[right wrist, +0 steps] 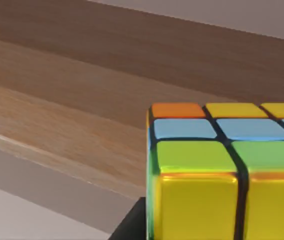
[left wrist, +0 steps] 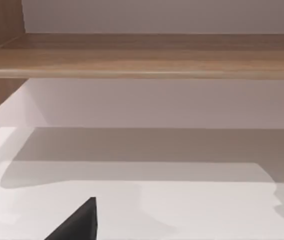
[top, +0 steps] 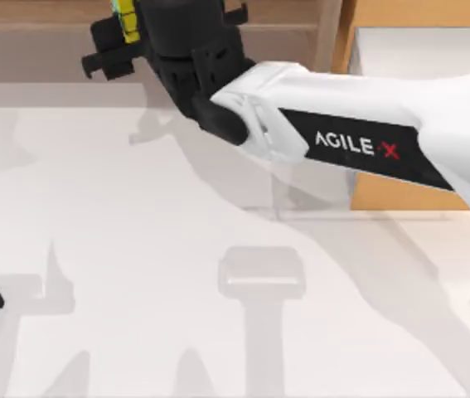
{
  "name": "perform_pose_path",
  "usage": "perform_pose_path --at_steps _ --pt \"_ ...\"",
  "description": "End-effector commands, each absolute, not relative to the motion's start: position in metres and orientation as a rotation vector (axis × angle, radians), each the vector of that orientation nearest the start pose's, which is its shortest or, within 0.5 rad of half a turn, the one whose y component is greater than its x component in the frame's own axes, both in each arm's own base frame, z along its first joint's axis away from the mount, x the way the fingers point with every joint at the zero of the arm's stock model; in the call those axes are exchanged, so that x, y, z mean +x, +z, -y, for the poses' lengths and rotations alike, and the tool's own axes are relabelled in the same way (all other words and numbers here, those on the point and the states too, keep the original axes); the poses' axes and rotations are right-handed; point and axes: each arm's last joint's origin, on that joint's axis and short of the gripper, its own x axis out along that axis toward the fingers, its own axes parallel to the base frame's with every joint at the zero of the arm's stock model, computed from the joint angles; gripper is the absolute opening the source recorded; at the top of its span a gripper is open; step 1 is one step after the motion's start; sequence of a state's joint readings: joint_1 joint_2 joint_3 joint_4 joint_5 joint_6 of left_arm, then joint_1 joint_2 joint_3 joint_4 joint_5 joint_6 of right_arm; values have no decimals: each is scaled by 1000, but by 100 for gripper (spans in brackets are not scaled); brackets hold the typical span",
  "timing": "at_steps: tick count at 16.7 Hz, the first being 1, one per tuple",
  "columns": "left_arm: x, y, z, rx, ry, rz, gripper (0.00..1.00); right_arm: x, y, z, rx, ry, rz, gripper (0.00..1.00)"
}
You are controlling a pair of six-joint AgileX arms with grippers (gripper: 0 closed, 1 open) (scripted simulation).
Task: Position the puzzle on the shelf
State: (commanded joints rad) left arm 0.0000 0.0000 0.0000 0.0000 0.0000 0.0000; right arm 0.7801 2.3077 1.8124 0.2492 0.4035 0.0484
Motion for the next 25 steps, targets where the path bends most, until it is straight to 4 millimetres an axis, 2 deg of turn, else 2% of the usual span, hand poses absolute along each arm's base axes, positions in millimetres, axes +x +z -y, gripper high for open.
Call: perform_pose_path --at_steps 5,10,17,20,25 --pt "106 160 1 0 0 0 100 381 189 -351 -19 161 35 0" --pt "106 160 1 0 0 0 100 364 165 -327 0 8 97 0" --pt "106 160 1 0 0 0 100 361 159 -326 -2 -5 96 0" --pt "106 160 1 0 0 0 100 368 156 -327 -9 -5 90 0" --pt "106 160 1 0 0 0 100 397 160 -331 -2 -7 97 0"
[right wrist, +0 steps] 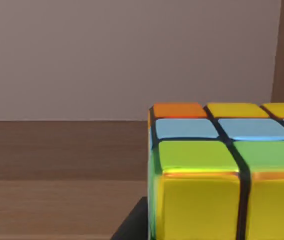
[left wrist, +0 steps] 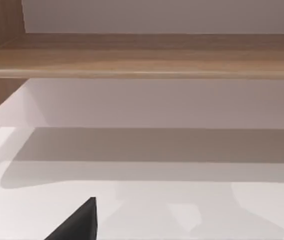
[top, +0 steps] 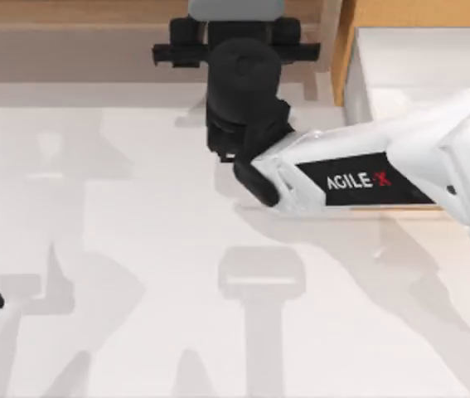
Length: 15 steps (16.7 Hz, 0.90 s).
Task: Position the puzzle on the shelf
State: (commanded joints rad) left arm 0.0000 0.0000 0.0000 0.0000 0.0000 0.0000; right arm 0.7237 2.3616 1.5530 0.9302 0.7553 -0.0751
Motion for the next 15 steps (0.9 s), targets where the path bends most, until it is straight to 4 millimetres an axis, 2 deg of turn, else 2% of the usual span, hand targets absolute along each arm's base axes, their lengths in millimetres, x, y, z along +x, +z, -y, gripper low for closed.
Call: perform_pose_path --at_steps 12,15 --pt "106 160 1 0 0 0 100 460 168 -324 0 -9 101 0" --pt "106 160 1 0 0 0 100 461 168 -324 -1 -10 100 0"
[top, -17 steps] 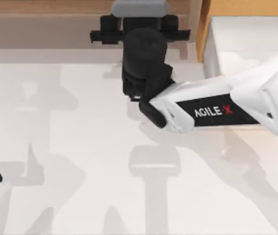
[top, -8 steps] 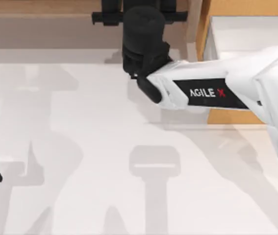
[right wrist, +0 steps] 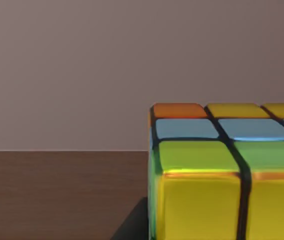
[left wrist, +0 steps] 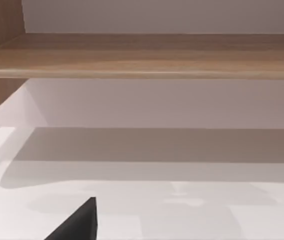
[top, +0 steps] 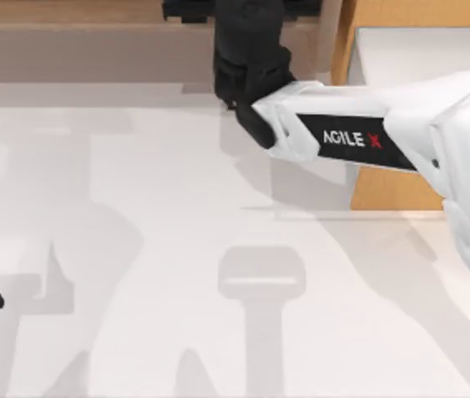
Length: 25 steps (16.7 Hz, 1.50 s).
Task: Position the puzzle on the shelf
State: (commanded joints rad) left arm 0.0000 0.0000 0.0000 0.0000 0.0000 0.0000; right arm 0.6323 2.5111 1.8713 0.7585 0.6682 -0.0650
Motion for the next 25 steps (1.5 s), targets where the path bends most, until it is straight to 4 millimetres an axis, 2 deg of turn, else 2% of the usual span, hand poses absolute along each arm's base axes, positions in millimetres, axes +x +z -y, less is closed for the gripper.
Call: perform_pose_path --at_steps 2,15,25 --pt "106 160 1 0 0 0 100 461 168 -324 -1 -10 100 0" --pt "106 160 1 0 0 0 100 461 168 -324 -1 -10 100 98" --pt "106 160 1 0 0 0 100 460 168 -325 0 -6 100 100"
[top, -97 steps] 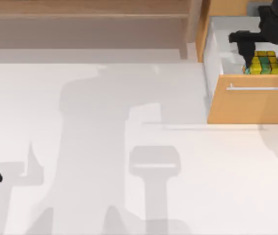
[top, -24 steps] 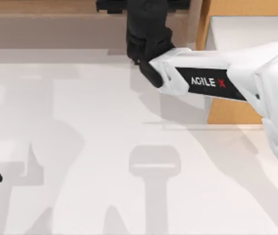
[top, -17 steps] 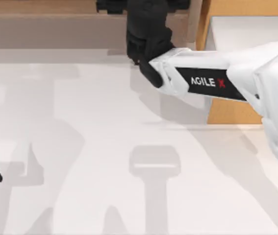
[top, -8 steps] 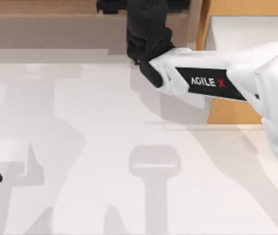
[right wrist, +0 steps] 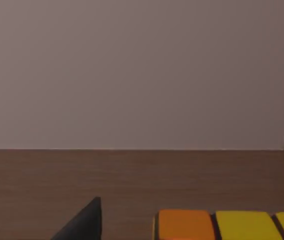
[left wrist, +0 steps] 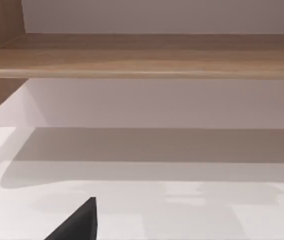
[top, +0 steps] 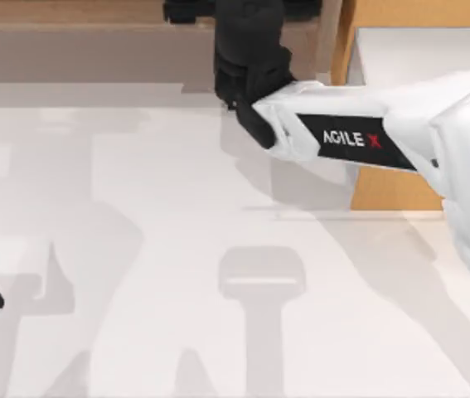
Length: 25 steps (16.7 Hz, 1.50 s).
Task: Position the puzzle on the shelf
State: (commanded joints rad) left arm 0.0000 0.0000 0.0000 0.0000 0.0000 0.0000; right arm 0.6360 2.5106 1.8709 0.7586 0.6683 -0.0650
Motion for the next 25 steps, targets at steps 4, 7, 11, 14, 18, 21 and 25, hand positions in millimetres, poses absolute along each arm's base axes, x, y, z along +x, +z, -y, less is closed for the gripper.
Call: perform_pose_path --at_steps 4,7,11,14,18,21,25 --pt "106 160 1 0 0 0 100 441 159 -331 -49 48 118 100" --pt "106 160 1 0 0 0 100 410 143 -329 -158 123 138 100" --pt "106 160 1 0 0 0 100 352 108 -299 -428 225 140 100" --pt "106 160 1 0 0 0 100 306 89 -258 -675 276 154 100" --pt "106 160 1 0 0 0 100 263 89 -198 -983 255 201 100" --pt "106 160 1 0 0 0 100 241 90 -152 -1204 189 187 100" --pt "106 160 1 0 0 0 100 230 90 -101 -1441 71 95 100"
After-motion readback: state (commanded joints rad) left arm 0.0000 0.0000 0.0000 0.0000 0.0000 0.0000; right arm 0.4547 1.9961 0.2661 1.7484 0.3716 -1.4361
